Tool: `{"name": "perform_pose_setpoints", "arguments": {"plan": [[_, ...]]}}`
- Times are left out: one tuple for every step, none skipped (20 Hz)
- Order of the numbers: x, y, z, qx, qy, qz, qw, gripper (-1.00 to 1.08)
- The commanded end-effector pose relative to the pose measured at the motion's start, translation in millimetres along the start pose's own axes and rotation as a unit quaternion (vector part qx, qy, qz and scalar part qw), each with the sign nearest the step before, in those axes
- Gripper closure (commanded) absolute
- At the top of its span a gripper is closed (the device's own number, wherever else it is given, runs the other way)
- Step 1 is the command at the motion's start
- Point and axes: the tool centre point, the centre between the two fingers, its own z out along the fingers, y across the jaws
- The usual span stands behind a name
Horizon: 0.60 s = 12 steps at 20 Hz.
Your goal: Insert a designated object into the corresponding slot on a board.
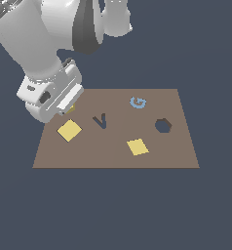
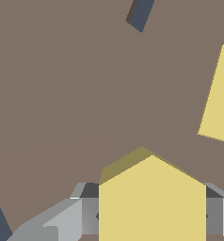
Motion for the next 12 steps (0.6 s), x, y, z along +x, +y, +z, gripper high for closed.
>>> {"name": "perform_pose_setpoints", "arguments": {"plan": [[-0.1, -0.1, -0.5, 0.000, 0.000, 0.000, 1.0000, 1.08], [-0.1, 0.0, -2.0, 0.000, 0.000, 0.000, 1.0000, 1.08], [-0.1, -0.1, -3.9, 0.000, 0.000, 0.000, 1.0000, 1.08], [0.0, -0.1, -4.5, 0.000, 0.000, 0.000, 1.0000, 1.08], [-0.1, -0.3, -2.6, 0.001, 0.000, 0.000, 1.0000, 1.08], [0.1, -0.2, -2.6, 0.001, 0.000, 0.000, 1.0000, 1.08], [0.8, 0.3, -2.6, 0.001, 0.000, -0.002, 1.0000, 1.08], [1.8, 1.0, -2.6, 0.001, 0.000, -0.005, 1.0000, 1.08], [3.4, 1.9, -2.7, 0.001, 0.000, -0.008, 1.0000, 1.08], [5.4, 3.2, -2.7, 0.001, 0.000, -0.013, 0.9999, 1.08], [7.8, 4.7, -2.8, 0.001, 0.000, -0.019, 0.9998, 1.08], [10.8, 6.4, -2.9, 0.001, 0.000, -0.026, 0.9997, 1.08]]}}
